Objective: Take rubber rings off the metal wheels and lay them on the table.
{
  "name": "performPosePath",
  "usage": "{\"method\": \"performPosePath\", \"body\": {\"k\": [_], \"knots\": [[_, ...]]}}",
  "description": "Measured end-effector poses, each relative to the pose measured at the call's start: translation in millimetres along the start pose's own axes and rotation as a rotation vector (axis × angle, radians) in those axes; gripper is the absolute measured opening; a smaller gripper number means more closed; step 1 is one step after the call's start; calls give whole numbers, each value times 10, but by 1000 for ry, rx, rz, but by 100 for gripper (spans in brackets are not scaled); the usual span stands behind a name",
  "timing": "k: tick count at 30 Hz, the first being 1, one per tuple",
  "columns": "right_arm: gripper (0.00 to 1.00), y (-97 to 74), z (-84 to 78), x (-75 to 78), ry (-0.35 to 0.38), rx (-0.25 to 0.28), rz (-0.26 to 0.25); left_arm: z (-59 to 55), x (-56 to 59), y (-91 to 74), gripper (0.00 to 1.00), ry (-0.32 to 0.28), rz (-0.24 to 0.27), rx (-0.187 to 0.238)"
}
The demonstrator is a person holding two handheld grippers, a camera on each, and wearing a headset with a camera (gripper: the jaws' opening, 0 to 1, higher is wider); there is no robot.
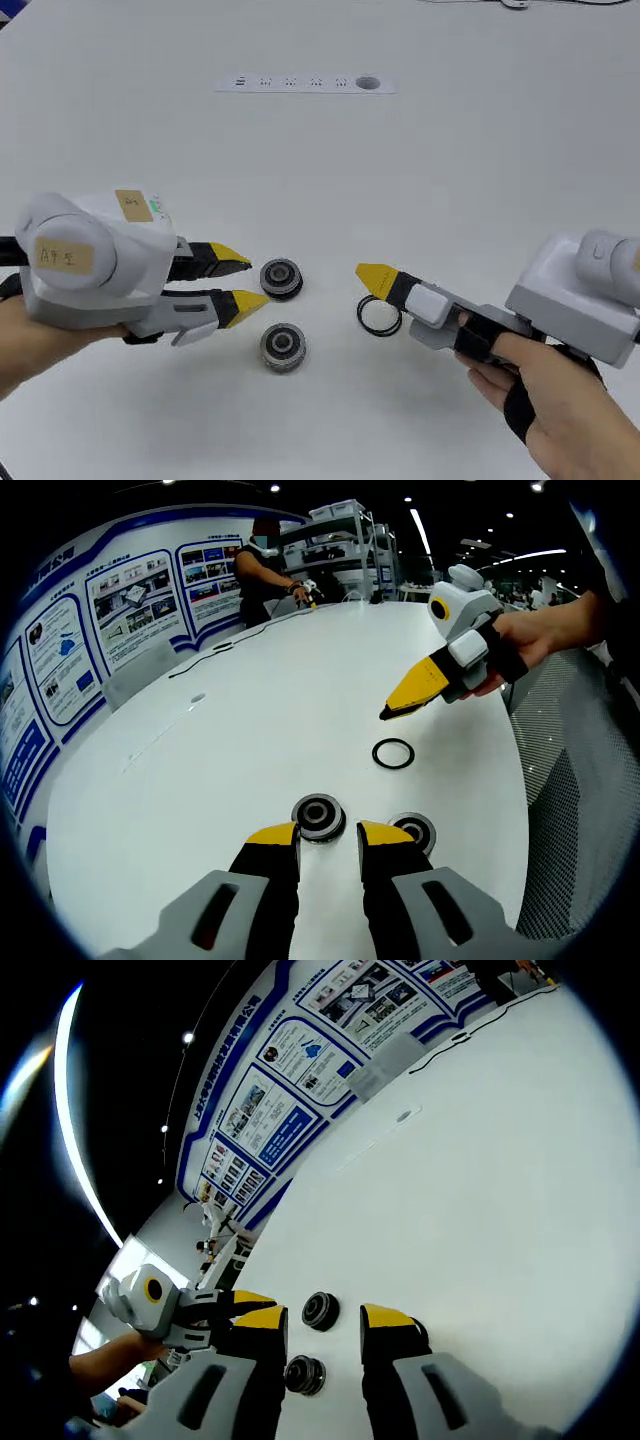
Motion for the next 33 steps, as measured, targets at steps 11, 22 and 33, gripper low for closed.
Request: {"method": "performPosePath", "body": {"k": [11,22,33], "knots": [[38,56,-132,-158,-82,-76,90,-43,-88,236,24,7,-39,-16],[39,117,-144,-184,-80,-88,110,-80,-77,355,21,-1,-63,-21],[39,147,-141,-185,-66,-87,111,-114,-81,375,18,-14,-82,-26]]}}
Point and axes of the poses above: the centre of the closed fingertips' face, and the gripper's own axes: y roughly forward along the fingers, x roughly to its right, z roughly out of its top, the point moved 3 cm from there along -y, roughly backward along the fingers, and after that the axes turned 10 degrees about x, right-handed, at the moved point
